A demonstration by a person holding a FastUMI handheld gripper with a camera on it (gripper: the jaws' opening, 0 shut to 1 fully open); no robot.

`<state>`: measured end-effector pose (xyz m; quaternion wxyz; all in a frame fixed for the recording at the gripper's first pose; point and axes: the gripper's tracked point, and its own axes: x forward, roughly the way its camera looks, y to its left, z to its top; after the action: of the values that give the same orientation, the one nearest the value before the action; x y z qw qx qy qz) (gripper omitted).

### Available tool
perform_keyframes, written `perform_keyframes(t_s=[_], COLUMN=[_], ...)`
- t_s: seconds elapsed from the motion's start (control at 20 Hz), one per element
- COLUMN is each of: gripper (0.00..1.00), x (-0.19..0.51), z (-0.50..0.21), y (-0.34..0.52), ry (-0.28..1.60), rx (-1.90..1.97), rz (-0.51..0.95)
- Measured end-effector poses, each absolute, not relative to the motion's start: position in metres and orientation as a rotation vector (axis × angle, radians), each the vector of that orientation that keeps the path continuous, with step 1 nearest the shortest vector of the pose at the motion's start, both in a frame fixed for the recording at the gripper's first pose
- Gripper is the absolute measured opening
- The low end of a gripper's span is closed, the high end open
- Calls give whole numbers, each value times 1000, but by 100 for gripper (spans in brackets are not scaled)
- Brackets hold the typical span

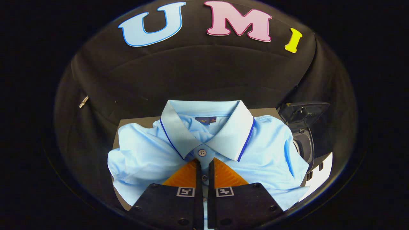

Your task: Put the clothes into the washing machine and then close the washing machine lid.

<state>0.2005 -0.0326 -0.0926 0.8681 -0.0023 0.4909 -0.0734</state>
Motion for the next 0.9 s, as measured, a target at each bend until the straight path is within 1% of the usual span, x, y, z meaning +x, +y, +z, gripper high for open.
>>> perform_keyframes(t_s=[0.15, 0.2, 0.6, 0.9], gripper=[10, 5, 5, 5], x=[201, 202, 198, 192], z=[-88, -89, -70, -27], y=[-32, -32, -26, -19], ry=[932, 908, 727, 561], rx=[15, 6, -56, -22], rz=[-137, -127, -86, -97])
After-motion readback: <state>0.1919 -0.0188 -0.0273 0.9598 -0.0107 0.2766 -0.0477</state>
